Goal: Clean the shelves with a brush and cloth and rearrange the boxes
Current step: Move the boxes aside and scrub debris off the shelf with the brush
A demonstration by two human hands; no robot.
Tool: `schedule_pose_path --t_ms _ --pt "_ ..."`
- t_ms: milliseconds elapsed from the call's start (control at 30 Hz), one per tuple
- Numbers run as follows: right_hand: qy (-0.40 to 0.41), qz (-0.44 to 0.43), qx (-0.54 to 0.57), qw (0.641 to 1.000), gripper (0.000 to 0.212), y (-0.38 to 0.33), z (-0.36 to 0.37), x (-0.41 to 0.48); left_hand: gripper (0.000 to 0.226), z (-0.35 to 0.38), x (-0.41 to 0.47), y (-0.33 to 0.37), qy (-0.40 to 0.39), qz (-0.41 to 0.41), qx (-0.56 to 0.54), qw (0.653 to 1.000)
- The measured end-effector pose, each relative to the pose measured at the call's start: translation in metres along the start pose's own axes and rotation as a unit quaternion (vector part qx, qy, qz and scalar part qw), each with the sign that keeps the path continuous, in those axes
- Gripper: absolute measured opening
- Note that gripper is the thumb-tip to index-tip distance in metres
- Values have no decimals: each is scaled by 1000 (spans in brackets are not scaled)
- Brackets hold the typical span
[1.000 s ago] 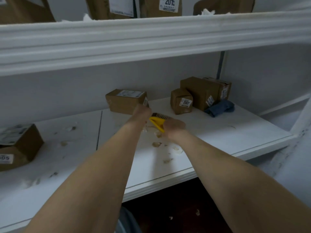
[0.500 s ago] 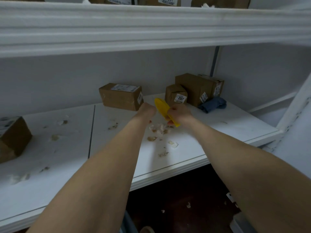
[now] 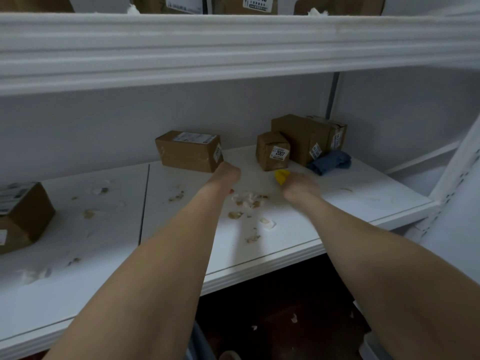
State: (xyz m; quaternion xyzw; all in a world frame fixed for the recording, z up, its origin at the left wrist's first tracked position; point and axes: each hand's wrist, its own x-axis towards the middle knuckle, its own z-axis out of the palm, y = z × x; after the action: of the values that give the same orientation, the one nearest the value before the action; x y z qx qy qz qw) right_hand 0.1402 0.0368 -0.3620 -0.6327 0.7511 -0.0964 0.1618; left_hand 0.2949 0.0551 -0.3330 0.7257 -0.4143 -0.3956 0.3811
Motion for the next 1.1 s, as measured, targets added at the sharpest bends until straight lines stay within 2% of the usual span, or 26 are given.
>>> schedule_pose_path --t_ms 67,133,200,267,333,367,433,533,600,667,733,800,867,967,1033,1100 --pt "-17 -49 19 998 47 -11 7 -9 29 3 0 -1 3 5 12 1000" --pt "-56 -95 35 993 43 -26 13 -19 8 7 -1 -1 1 13 23 1000" --pt "-101 -128 66 984 25 -36 15 -24 27 12 -4 3 -3 35 44 998" --pt "-92 -139 95 981 30 -36 8 -25 20 17 -7 7 2 51 58 997" --pt "-56 -118 95 987 28 -25 -3 -21 9 17 -11 11 3 53 44 998" --pt "-33 -94 86 991 29 -17 -8 -19 12 16 -11 11 4 52 41 998" --pt "8 -31 62 998 43 5 -15 -15 23 12 -8 9 12 44 46 998" --pt "36 17 41 998 37 32 -13 -20 15 11 -9 6 7 27 36 999" --pt "10 -1 31 999 31 26 -9 -28 13 13 -11 4 -1 30 35 999" --pt "-47 -43 46 997 26 6 -1 -36 26 16 -11 3 -5 32 47 998" --pt "-98 -75 95 988 21 -14 6 -37 30 20 -13 4 -2 41 60 997" --pt "-116 -79 148 979 30 -23 5 -34 31 24 -15 7 3 46 70 996" --pt "-85 -81 150 982 35 -23 0 -29 32 26 -16 8 9 47 77 996" --pt "-11 -47 100 994 25 2 -13 -24 24 30 -21 12 -7 51 64 997" --pt "39 6 100 994 35 27 -19 -22 11 36 -25 14 -20 52 56 997" --pt "59 44 81 994 42 50 -23 -21 13 46 -28 15 -44 50 55 996"
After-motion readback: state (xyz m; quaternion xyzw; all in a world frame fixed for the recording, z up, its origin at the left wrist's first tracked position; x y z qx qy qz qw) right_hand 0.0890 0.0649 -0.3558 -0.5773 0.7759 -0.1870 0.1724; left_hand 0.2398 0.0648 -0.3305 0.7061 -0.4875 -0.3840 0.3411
